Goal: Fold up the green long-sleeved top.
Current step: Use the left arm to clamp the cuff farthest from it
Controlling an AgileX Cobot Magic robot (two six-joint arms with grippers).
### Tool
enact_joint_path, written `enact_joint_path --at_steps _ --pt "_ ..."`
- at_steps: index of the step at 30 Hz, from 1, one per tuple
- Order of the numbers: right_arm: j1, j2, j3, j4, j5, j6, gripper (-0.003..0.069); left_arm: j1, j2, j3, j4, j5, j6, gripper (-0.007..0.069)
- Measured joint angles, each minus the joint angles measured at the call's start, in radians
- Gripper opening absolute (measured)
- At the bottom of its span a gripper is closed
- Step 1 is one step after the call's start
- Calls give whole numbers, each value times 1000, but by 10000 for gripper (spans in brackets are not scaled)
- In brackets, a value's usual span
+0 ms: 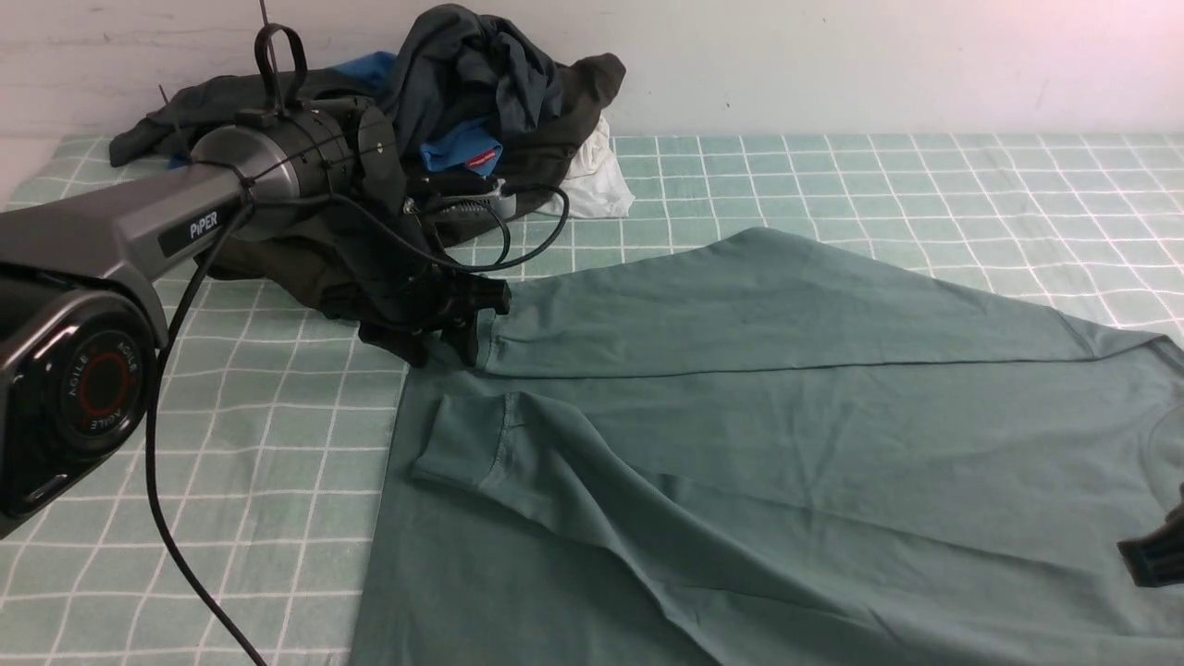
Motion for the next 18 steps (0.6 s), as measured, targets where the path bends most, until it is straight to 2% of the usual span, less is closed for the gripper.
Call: enact_joint_path --at_steps 3,6,10,11,12,18 --pt "0 0 0 0 0 0 158 0 0 0 0 -14 0 360" --pt "0 0 0 0 -1 0 158 0 2 0 0 -15 0 274" --pt "0 0 0 0 -8 0 158 0 -1 0 -8 -15 1 113" --pt "0 0 0 0 -9 0 158 0 0 0 -9 -15 2 105" --pt "0 0 0 -1 -13 0 158 -1 -7 0 -14 -15 8 43" --pt "0 0 0 0 -19 0 158 -16 -47 1 -17 -8 36 27"
